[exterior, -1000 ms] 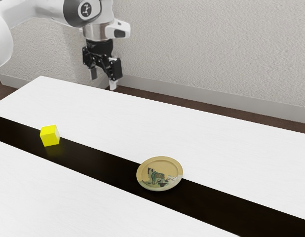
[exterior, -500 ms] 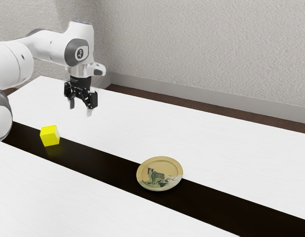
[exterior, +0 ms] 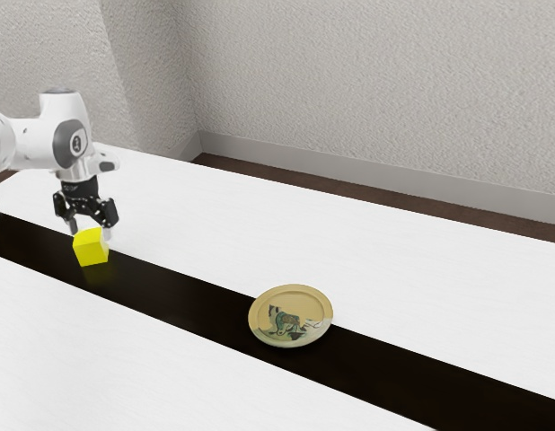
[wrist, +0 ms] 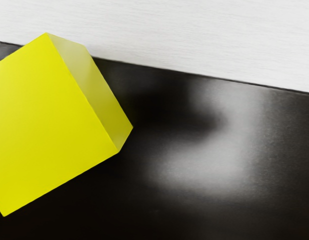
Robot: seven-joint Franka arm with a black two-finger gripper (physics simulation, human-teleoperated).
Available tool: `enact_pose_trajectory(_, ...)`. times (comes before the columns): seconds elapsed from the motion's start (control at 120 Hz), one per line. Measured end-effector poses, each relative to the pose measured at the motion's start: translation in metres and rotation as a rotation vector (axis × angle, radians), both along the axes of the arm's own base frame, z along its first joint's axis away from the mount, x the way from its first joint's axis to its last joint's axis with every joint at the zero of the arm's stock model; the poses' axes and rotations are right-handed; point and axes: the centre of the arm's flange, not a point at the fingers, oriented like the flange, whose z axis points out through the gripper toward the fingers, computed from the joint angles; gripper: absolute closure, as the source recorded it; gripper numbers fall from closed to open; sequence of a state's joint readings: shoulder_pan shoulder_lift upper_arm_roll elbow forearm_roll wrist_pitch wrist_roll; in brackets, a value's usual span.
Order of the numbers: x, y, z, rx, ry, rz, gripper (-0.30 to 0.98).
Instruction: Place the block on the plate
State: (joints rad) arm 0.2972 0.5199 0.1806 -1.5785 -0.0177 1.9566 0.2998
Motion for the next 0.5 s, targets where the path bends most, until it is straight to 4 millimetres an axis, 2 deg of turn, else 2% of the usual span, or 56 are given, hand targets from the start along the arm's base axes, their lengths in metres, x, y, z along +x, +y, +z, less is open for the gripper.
enact_pose_trajectory(0.133, -0.006, 0.023, -0.013, 0.01, -0.054, 0.036, 0.0)
enact_pose_trajectory(0.2, -0.006, 0.036, -0.027, 0.007, -0.076, 0.061, 0.0)
enact_pose_trajectory(0.3, 0.003, 0.055, -0.044, 0.014, -0.119, 0.089, 0.0)
enact_pose_trajectory(0.417, 0.017, 0.064, -0.047, 0.022, -0.169, 0.1, 0.0)
enact_pose_trajectory(0.5, 0.019, 0.068, -0.049, 0.013, -0.193, 0.118, 0.0)
